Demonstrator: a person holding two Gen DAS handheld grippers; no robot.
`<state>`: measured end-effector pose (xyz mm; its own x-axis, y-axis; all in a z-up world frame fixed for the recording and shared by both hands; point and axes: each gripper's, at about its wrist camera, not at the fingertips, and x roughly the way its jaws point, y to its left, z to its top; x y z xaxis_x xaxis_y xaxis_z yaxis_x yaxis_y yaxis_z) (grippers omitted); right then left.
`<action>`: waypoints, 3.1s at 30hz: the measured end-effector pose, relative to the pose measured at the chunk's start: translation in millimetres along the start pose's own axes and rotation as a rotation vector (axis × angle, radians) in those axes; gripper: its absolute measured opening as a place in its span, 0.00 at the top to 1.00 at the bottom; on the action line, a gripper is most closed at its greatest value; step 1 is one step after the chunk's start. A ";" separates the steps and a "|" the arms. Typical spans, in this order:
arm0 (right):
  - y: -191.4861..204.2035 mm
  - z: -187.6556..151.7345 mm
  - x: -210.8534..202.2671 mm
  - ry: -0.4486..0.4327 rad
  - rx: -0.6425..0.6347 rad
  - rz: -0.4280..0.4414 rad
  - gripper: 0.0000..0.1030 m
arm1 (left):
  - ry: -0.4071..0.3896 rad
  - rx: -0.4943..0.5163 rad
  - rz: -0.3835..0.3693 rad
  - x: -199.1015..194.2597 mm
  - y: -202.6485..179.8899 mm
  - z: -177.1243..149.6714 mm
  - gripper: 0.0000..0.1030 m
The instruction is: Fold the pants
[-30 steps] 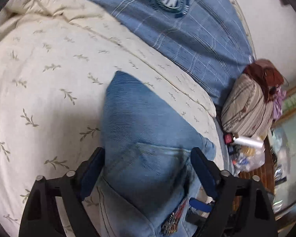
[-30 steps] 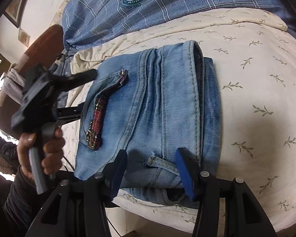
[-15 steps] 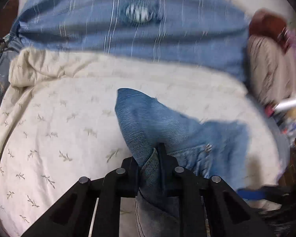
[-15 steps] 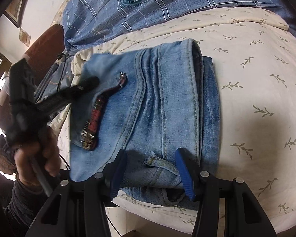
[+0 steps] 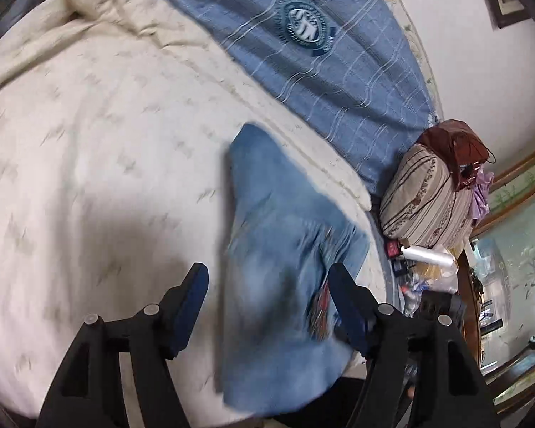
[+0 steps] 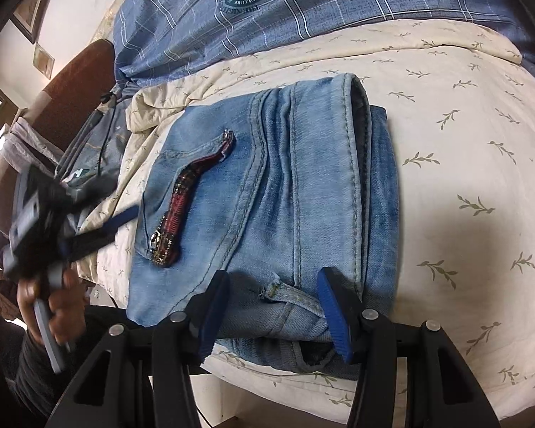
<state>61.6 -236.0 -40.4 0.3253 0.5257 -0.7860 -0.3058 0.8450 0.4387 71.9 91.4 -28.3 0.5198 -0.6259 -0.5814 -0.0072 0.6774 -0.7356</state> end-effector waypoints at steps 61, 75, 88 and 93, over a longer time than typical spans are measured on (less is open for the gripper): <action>-13.9 32.2 -52.2 -0.085 0.148 -0.053 0.31 | 0.007 0.380 0.312 32.2 -37.5 -56.7 0.49; -26.2 11.9 -17.6 0.073 0.180 -0.051 0.58 | 0.004 0.380 0.319 32.4 -38.0 -57.9 0.49; 2.0 10.0 -25.0 0.024 -0.026 -0.353 0.45 | -0.003 0.418 0.352 33.1 -43.1 -60.1 0.46; 19.2 25.2 -74.5 -0.127 0.015 -0.271 0.43 | -0.006 0.422 0.360 33.5 -44.2 -60.4 0.46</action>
<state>54.0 -256.5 37.5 0.5024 0.2882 -0.8152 -0.1794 0.9570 0.2278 38.0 17.1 -36.2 0.5524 -0.3250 -0.7676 0.1574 0.9450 -0.2868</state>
